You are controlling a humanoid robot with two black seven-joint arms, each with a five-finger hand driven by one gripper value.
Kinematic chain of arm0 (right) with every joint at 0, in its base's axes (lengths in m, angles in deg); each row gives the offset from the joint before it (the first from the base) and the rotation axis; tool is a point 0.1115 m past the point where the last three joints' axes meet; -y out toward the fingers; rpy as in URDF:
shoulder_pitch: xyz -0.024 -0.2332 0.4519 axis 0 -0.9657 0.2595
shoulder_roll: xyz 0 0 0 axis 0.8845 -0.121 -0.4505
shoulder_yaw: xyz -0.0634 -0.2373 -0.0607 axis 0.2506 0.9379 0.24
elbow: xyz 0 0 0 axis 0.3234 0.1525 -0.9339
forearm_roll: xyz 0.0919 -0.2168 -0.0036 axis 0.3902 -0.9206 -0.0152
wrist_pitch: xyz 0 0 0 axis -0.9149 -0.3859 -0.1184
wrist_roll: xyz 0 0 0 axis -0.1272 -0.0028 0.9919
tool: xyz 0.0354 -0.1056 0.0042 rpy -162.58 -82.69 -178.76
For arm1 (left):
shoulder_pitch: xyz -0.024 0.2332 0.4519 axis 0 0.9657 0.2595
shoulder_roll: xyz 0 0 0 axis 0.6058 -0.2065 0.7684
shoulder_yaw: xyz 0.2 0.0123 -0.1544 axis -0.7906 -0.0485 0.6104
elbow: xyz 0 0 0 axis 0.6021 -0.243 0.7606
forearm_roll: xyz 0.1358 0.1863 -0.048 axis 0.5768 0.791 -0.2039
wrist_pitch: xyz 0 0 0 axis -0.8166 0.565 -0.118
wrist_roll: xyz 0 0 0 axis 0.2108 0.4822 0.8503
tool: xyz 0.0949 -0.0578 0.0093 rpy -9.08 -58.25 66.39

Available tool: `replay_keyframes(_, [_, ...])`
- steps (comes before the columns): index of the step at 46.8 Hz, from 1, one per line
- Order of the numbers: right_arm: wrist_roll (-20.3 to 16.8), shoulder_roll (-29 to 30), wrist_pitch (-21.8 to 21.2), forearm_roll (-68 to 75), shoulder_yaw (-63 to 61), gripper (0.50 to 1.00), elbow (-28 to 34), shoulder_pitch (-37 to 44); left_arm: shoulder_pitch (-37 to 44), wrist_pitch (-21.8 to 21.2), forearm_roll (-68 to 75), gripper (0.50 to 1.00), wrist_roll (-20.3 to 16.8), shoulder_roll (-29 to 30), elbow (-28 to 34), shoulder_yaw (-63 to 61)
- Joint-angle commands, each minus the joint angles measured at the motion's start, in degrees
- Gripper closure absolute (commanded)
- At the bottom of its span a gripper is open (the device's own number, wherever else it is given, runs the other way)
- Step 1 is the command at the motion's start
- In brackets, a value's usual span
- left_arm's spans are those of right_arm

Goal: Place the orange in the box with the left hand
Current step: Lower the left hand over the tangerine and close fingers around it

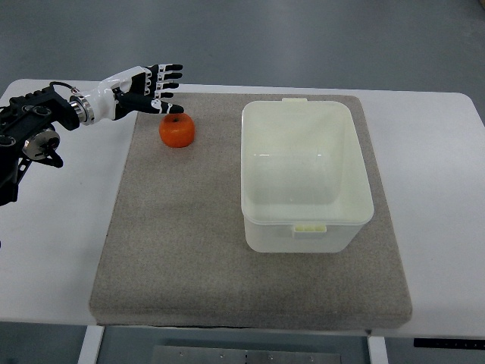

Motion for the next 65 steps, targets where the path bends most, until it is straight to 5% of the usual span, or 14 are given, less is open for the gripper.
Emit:
replay_keyframes(1, [0.0, 0.0, 0.0, -0.1, 0.0, 0.574, -0.1, 0.0, -1.4, -0.1, 6.2, 0.506, 0.0, 0.1, 0.0, -0.2])
replay_keyframes(14, [0.0, 0.0, 0.0, -0.1, 0.0, 0.574, 0.0, 0.0, -5.7, -0.9, 18.9, 0.506, 0.0, 1.4, -2.1, -8.3])
replay_keyframes(25, [0.0, 0.0, 0.0, 0.0, 0.0, 0.574, 0.0, 0.0, -6.5, -11.6, 36.9, 0.506, 0.0, 1.3, -7.9, -14.0])
replay_keyframes(47, [0.0, 0.0, 0.0, 0.0, 0.0, 0.574, 0.0, 0.0, -6.5, -12.6, 44.0, 0.521, 0.0, 0.5, -8.0, -14.1])
replay_keyframes(54, [0.0, 0.0, 0.0, -0.1, 0.0, 0.574, 0.0, 0.0, -6.5, -12.9, 44.2, 0.645, 0.1, 0.4, -7.6, -14.2])
replay_keyframes(65, [0.0, 0.0, 0.0, 0.0, 0.0, 0.574, 0.0, 0.0, -6.5, -12.9, 44.3, 0.761, 0.2, 0.4, -7.6, -14.2])
